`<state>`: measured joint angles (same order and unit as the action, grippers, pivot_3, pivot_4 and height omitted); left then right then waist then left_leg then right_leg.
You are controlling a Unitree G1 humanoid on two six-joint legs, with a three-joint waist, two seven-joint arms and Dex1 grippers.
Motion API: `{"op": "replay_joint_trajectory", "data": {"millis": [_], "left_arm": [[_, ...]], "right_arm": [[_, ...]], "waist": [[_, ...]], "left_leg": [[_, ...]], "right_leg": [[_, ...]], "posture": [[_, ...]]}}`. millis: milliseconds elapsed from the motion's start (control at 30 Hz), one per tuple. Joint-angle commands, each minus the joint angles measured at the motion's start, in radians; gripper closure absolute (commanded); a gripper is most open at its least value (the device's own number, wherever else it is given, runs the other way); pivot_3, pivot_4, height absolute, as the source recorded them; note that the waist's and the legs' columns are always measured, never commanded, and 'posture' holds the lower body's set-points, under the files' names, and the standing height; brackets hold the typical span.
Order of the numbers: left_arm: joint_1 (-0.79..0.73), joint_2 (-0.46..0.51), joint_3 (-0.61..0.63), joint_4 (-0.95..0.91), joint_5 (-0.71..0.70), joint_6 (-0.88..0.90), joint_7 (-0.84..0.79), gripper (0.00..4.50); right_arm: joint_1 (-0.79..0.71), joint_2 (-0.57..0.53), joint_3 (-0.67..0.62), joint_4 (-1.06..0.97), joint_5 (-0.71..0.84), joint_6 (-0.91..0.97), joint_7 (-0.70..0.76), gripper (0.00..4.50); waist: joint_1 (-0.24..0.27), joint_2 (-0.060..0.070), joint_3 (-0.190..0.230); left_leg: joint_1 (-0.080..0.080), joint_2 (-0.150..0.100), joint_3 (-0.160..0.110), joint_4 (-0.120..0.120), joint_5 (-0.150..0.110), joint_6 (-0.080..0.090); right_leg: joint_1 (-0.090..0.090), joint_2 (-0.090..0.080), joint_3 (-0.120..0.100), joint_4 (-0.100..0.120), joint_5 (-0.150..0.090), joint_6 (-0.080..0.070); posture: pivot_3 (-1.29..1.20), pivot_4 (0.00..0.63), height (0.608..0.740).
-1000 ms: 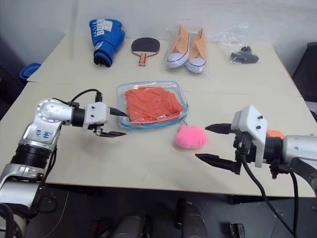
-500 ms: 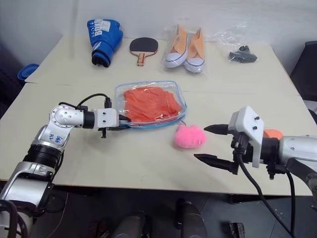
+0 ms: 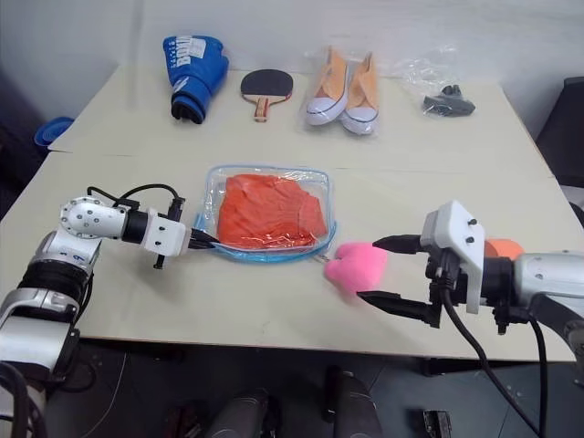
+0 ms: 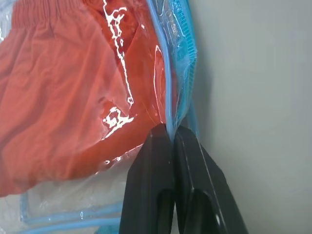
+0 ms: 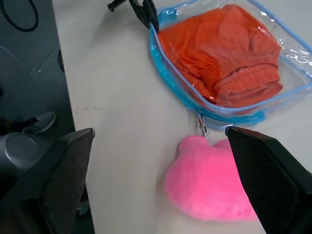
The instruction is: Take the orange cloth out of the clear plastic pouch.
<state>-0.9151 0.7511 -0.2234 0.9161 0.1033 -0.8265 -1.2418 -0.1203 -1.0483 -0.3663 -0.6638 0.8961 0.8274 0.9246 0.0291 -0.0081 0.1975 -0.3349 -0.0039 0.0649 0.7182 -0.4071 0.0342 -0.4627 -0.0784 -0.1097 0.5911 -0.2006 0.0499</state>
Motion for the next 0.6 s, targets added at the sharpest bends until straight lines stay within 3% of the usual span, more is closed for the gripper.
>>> {"op": "replay_joint_trajectory", "data": {"millis": [33, 100, 200, 400, 500, 600], "left_arm": [[-0.022, -0.038, 0.018, -0.006, -0.046, 0.052, -0.014, 4.46], [-0.007, -0.048, 0.032, -0.038, -0.077, 0.095, -0.037, 4.46], [0.034, -0.044, 0.050, -0.108, -0.122, 0.170, -0.069, 3.81], [0.128, 0.012, 0.099, -0.280, -0.190, 0.331, -0.088, 1.96], [0.196, 0.078, 0.135, -0.448, -0.288, 0.562, -0.147, 1.07], [0.258, 0.154, 0.178, -0.689, -0.460, 0.937, -0.195, 1.07]], "right_arm": [[-0.004, -0.016, -0.016, -0.007, -0.012, -0.017, -0.003, 0.00], [0.002, -0.015, -0.023, -0.010, -0.019, -0.013, -0.011, 0.00], [0.028, 0.002, -0.032, -0.019, -0.031, 0.001, -0.053, 0.00], [0.109, 0.077, -0.024, -0.050, -0.052, 0.027, -0.204, 0.00], [0.124, 0.142, -0.027, -0.044, -0.039, 0.073, -0.320, 0.00], [0.114, 0.234, -0.025, -0.031, -0.005, 0.129, -0.455, 0.00]], "waist": [[0.001, 0.000, 0.000], [0.001, 0.000, 0.000], [-0.002, 0.000, 0.000], [-0.005, 0.000, 0.000], [-0.006, 0.000, 0.000], [-0.007, 0.000, 0.000]], "left_leg": [[0.000, 0.000, 0.000, 0.000, 0.000, 0.000], [0.000, -0.001, 0.000, 0.001, -0.001, 0.001], [-0.001, -0.001, 0.001, 0.001, -0.001, 0.002], [0.000, 0.000, 0.001, 0.001, -0.001, 0.001], [0.000, 0.000, 0.001, 0.001, -0.001, 0.001], [0.000, 0.001, 0.000, 0.001, -0.001, 0.000]], "right_leg": [[0.000, 0.000, 0.000, 0.000, 0.000, 0.000], [0.000, 0.000, 0.000, 0.000, 0.000, 0.001], [0.000, 0.000, 0.000, -0.001, 0.001, 0.001], [0.000, -0.001, 0.001, 0.000, 0.001, 0.001], [0.000, -0.001, 0.003, 0.000, 0.001, 0.001], [0.000, 0.000, 0.004, 0.000, 0.001, 0.001]], "posture": [[0.00, 0.150, 0.740], [0.00, 0.150, 0.740], [0.00, 0.150, 0.740], [0.00, 0.150, 0.740], [0.00, 0.150, 0.740], [0.00, 0.150, 0.740]]}}
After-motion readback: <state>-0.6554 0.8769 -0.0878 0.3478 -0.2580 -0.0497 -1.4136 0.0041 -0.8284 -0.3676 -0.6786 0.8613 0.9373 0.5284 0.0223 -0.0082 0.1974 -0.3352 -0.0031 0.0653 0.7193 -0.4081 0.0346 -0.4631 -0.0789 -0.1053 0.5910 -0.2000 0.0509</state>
